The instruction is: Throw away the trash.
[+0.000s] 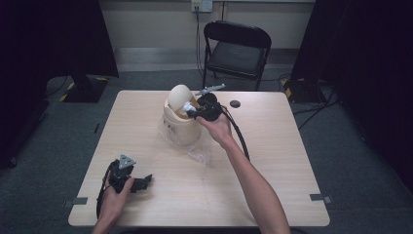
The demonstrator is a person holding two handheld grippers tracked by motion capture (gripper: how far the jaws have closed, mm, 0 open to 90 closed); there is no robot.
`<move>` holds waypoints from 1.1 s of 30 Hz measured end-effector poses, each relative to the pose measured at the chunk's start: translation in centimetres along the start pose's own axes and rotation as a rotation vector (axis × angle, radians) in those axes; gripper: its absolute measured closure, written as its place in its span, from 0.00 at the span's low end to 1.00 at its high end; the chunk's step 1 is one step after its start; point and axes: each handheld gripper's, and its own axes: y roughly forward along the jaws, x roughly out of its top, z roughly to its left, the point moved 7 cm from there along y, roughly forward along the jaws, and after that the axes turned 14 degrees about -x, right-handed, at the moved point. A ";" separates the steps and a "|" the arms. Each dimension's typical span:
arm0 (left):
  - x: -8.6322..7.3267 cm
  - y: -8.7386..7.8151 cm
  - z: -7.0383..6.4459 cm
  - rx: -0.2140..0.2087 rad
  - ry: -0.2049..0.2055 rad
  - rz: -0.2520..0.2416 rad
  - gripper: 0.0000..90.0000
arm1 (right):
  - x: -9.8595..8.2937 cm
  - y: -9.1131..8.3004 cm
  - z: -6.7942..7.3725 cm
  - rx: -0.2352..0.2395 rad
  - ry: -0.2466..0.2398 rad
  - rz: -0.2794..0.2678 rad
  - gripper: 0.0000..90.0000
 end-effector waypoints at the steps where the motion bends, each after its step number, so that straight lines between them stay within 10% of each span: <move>1: 0.0 0.0 0.0 -0.002 0.000 -0.002 0.03 | 0.1 0.4 0.1 -0.003 -0.005 0.012 0.87; 18: 0.0 0.0 0.0 -0.003 0.001 -0.004 0.03 | 0.4 2.5 0.6 -0.051 -0.052 0.083 0.84; 33: 0.0 0.0 0.0 -0.005 0.003 -0.003 0.03 | 0.7 2.4 0.9 -0.042 -0.038 0.077 0.56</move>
